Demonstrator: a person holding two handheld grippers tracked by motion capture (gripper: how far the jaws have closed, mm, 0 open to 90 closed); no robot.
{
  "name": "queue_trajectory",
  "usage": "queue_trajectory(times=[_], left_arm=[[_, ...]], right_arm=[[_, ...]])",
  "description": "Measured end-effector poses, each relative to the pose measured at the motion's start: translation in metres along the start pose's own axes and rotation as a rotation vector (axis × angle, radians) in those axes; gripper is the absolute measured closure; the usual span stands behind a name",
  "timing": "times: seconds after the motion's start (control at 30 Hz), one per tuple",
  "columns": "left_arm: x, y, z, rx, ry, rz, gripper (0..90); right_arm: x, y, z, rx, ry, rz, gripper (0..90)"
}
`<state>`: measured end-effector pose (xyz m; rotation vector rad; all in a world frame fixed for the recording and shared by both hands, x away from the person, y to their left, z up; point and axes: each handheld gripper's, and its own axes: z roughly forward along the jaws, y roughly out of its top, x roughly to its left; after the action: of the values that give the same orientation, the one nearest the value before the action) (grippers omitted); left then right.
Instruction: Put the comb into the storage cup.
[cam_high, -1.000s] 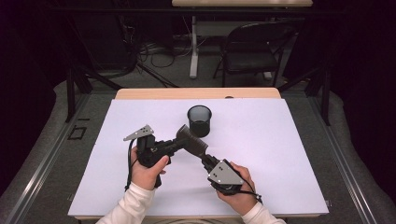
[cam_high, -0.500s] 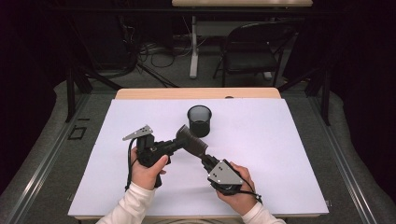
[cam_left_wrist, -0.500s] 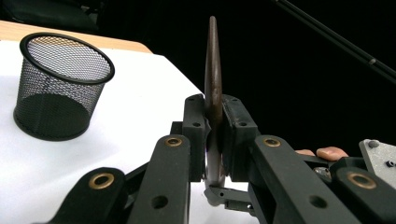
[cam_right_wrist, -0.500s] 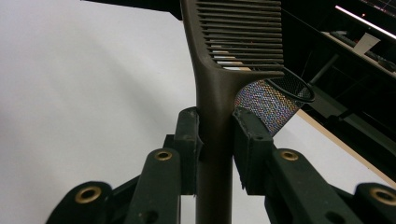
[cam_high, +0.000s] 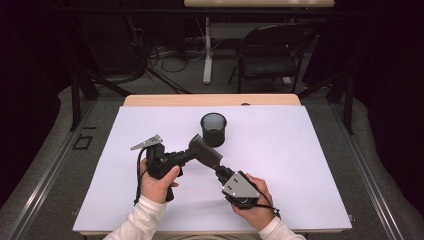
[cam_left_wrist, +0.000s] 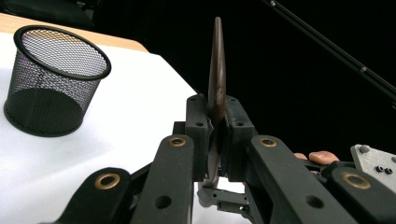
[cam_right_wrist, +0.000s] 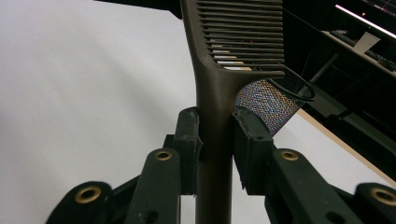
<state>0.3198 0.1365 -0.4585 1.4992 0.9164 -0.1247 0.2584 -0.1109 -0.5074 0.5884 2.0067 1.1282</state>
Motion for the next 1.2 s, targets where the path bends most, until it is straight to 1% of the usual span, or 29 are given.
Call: queue_trajectory(times=[0.13, 0.4, 0.47, 0.83, 1.2], left_arm=[[0.0011, -0.0005, -0.0001, 0.000, -0.002, -0.011, 83.9], [0.0036, -0.0016, 0.0000, -0.009, -0.006, -0.053, 84.0], [0.0039, -0.0017, 0.0000, -0.009, -0.006, -0.058, 84.0], [0.0036, -0.0021, 0.0000, -0.006, 0.000, -0.051, 84.1], [0.0042, -0.0024, 0.0003, -0.011, -0.003, -0.057, 84.2]], right_arm=[[0.0001, -0.0001, 0.0004, 0.003, 0.001, -0.001, 72.9], [0.0003, -0.0001, 0.0008, 0.004, 0.004, -0.001, 72.9], [0.0004, -0.0002, 0.0008, 0.004, 0.003, -0.001, 72.9], [0.0009, -0.0005, 0.0016, 0.008, 0.004, 0.000, 72.8], [0.0014, -0.0010, 0.0020, 0.007, 0.006, 0.000, 72.5]])
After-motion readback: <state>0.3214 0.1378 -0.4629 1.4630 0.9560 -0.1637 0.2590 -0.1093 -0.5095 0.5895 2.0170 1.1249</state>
